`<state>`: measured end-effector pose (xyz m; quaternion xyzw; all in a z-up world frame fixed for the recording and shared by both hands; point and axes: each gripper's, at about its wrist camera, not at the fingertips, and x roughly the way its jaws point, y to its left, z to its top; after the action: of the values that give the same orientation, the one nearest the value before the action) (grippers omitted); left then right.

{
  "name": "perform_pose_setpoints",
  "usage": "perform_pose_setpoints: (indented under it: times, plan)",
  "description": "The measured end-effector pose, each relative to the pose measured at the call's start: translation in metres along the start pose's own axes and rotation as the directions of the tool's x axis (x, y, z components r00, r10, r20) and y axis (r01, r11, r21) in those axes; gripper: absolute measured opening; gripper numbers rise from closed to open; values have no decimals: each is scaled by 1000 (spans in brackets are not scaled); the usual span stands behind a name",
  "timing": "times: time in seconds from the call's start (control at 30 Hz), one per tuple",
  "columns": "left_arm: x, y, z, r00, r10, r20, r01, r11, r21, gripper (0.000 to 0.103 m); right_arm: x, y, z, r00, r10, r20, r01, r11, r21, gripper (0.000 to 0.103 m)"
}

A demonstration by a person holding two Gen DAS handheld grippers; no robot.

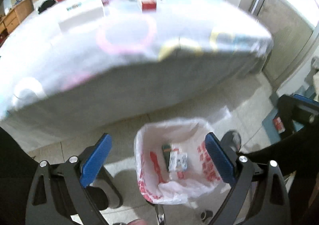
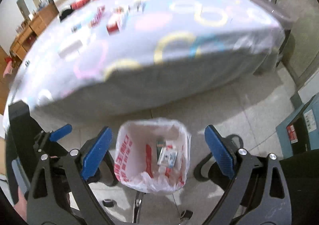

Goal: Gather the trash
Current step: 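Raise both tools back over the bed toward the remaining items, then grasp the red-and-white box with the right tool while the left tool grasps the white tray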

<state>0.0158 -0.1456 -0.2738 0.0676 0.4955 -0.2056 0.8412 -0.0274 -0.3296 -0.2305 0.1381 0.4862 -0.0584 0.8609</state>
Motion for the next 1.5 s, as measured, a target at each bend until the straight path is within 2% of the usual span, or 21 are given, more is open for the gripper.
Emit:
perform_pose_setpoints:
  times: [0.13, 0.33, 0.63, 0.83, 1.07, 1.2, 1.3, 1.5]
  plan:
    - [-34, 17, 12, 998, -17, 57, 21, 997, -75, 92, -44, -2, 22, 996, 26, 82, -27, 999, 17, 92]
    - [-79, 54, 41, 995, 26, 99, -6, 981, -196, 93, -91, 12, 59, 983, 49, 174, -43, 998, -37, 95]
    - [-131, 107, 103, 979, 109, 173, -64, 967, -247, 95, -111, 48, 127, 971, 70, 228, -43, 992, -122, 95]
    - [-139, 134, 147, 971, 154, 184, -106, 963, -247, 95, -106, 80, 171, 966, 97, 238, -56, 983, -176, 95]
    - [-107, 171, 194, 981, 149, 127, -107, 950, -293, 95, -72, 114, 221, 978, 113, 177, -75, 975, -209, 95]
    - [-70, 184, 215, 992, 116, 58, -95, 954, -284, 95, -36, 134, 245, 987, 73, 142, -37, 969, -242, 95]
    - [-37, 191, 223, 996, 93, 1, -89, 956, -279, 95, -4, 140, 257, 993, 47, 104, -21, 971, -238, 95]
    - [21, 201, 222, 991, 86, -106, -111, 958, -265, 95, 74, 145, 275, 1000, -3, -1, 2, 977, -213, 95]
